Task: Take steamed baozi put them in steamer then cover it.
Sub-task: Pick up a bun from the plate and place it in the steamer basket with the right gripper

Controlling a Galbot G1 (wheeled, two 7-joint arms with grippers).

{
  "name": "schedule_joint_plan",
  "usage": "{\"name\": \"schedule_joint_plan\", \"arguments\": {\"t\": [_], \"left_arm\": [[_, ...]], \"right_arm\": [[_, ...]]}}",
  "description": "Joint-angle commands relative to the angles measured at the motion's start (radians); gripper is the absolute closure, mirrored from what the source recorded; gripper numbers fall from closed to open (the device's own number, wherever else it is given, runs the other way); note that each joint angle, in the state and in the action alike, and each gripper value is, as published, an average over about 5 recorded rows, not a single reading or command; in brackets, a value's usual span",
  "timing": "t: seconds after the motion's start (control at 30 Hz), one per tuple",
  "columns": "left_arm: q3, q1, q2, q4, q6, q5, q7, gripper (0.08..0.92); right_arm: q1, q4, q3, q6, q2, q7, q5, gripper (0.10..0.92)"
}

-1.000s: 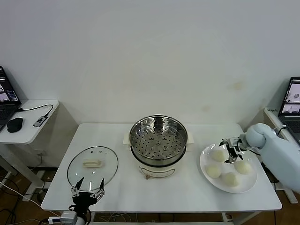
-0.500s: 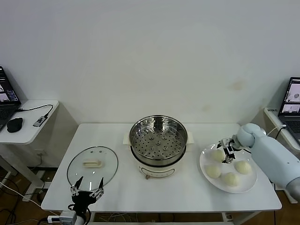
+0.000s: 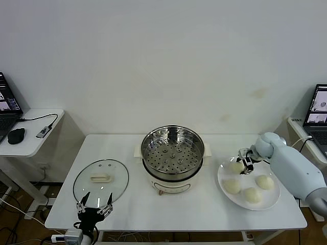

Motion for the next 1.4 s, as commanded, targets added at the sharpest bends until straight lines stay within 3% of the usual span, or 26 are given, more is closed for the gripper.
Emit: {"name": "schedule_joint_plan", "arguments": {"t": [0.03, 0.3, 0.53, 0.8, 1.03, 1.4], "left_arm": [[0.0, 0.001, 0.001, 0.0, 0.0, 0.0, 0.001, 0.177], [0.004, 0.0, 0.008, -0.004, 0.002, -0.004, 0.002, 0.177], [0.012, -0.004, 0.014, -0.006, -0.003, -0.026, 0.008, 0.177], [0.001, -0.003, 0.02, -0.012, -0.024, -0.097, 0.017, 0.177], [-0.012, 0.001, 0.021, -0.007, -0.044, -0.121, 0.02, 0.177], [-0.029, 0.0, 0.021, -0.002, -0.046, -0.119, 0.015, 0.177]], "right_arm": [[0.043, 0.117, -0.069, -0.037, -0.093, -0.031, 0.127, 0.423], [0.223, 0.297, -0.229, -0.096, -0.266, -0.06, 0.328, 0.423], [0.49, 0.353, -0.399, -0.097, -0.264, -0.043, 0.463, 0.416], [0.744, 0.377, -0.592, -0.079, -0.118, 0.013, 0.637, 0.414], [0.766, 0.361, -0.659, -0.03, 0.052, 0.062, 0.689, 0.414], [0.705, 0.223, -0.732, 0.123, 0.32, 0.102, 0.536, 0.407]]}}
